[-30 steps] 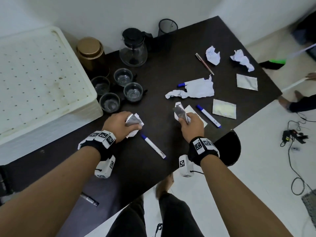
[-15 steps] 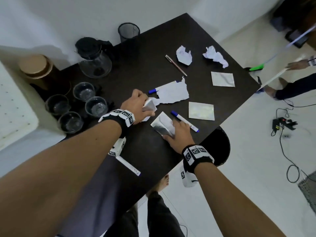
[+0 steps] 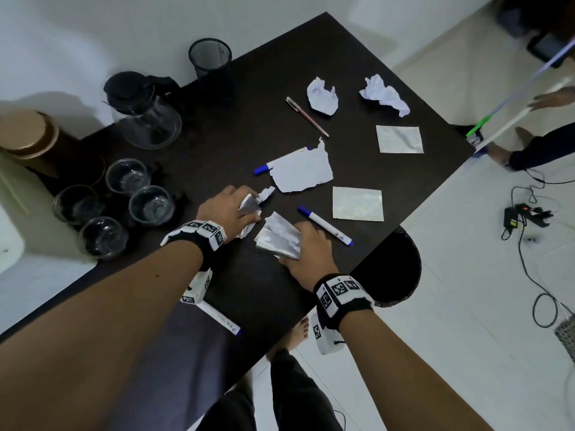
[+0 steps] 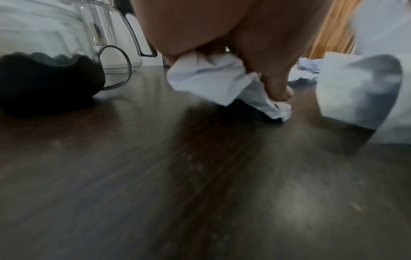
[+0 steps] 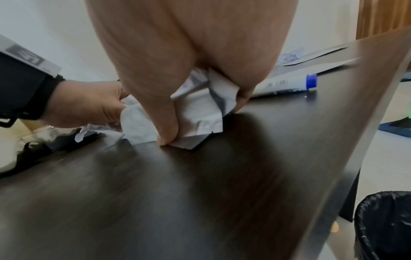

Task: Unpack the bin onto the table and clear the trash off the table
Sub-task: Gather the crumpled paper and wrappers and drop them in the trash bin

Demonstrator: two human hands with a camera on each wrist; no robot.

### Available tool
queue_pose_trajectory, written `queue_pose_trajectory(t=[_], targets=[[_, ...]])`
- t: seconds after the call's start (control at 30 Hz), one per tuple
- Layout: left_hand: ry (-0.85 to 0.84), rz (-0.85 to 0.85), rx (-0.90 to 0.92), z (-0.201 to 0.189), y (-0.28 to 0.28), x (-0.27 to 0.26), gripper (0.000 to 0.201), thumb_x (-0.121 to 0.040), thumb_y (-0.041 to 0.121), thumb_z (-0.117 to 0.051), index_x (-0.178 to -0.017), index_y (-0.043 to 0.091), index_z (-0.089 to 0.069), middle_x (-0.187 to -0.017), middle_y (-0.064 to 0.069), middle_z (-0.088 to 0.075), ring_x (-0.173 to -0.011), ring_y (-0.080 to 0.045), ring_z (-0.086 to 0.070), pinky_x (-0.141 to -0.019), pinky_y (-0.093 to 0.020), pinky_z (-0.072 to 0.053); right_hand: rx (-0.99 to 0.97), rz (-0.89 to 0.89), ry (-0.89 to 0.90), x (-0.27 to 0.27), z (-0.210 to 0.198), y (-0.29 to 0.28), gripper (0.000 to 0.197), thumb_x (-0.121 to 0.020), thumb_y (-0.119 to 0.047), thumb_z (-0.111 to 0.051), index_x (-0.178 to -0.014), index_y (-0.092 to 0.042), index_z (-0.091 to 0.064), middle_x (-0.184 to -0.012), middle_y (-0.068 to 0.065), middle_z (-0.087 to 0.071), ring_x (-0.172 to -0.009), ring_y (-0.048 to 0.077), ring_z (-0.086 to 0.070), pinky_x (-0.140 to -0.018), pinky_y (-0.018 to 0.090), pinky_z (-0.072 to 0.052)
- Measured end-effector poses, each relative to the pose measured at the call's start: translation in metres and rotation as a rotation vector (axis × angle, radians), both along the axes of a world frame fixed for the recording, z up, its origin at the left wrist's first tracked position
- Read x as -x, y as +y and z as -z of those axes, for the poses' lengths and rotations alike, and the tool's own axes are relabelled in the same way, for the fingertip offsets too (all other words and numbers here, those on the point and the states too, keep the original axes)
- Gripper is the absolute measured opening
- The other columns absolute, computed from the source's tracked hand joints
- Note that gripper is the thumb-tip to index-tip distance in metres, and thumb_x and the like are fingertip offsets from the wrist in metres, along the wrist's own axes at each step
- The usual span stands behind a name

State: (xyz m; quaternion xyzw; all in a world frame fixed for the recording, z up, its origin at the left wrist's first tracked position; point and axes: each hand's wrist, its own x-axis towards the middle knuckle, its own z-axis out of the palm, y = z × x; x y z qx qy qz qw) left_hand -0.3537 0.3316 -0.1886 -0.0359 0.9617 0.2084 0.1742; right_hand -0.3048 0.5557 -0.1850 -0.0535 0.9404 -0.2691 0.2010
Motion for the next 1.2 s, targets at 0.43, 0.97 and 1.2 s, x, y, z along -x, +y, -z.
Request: queue_pose_trajectory(t=[0.43, 0.97, 1.2], targets=[[0.052, -0.118, -0.002, -0.040, 0.013, 0.039, 0.052, -0.078, 0.076, -0.061, -0.097, 0.028, -0.062, -0.099, 0.002, -0.068, -0.095, -0.027, -0.065, -0.072, -0.035, -0.047, 0.233, 0.123, -0.006, 0.045, -0.048, 0.055, 0.024, -0.083, -0.029, -0.076, -0.094, -0.016, -0.060, -0.088, 0.002, -0.070, -0.083, 0.026, -0.066, -0.078, 0.040, -0.056], [0.099, 0.225, 0.127, -0.031, 0.112, 0.123, 0.074, -0.066, 0.070, -0.076, -0.123, 0.024, -0.060, -0.136, 0.010, -0.049, -0.123, -0.015, -0.050, -0.087, -0.036, -0.049, -0.243, -0.163, 0.030, 0.130, -0.015, 0.156, 0.085, -0.071, -0.050, -0.079, -0.144, -0.027, -0.042, -0.120, 0.001, -0.049, -0.117, 0.027, -0.036, -0.102, 0.046, -0.043], [0.055, 0.162, 0.124, -0.014, 0.111, 0.127, 0.083, -0.056, 0.064, -0.085, -0.122, 0.026, -0.054, -0.122, 0.005, -0.055, -0.113, -0.019, -0.055, -0.083, -0.039, -0.051, -0.197, -0.184, 0.106, 0.145, -0.006, 0.162, 0.094, -0.053, -0.058, -0.084, -0.136, -0.030, -0.050, -0.127, 0.002, -0.035, -0.117, 0.025, -0.034, -0.103, 0.042, -0.042]])
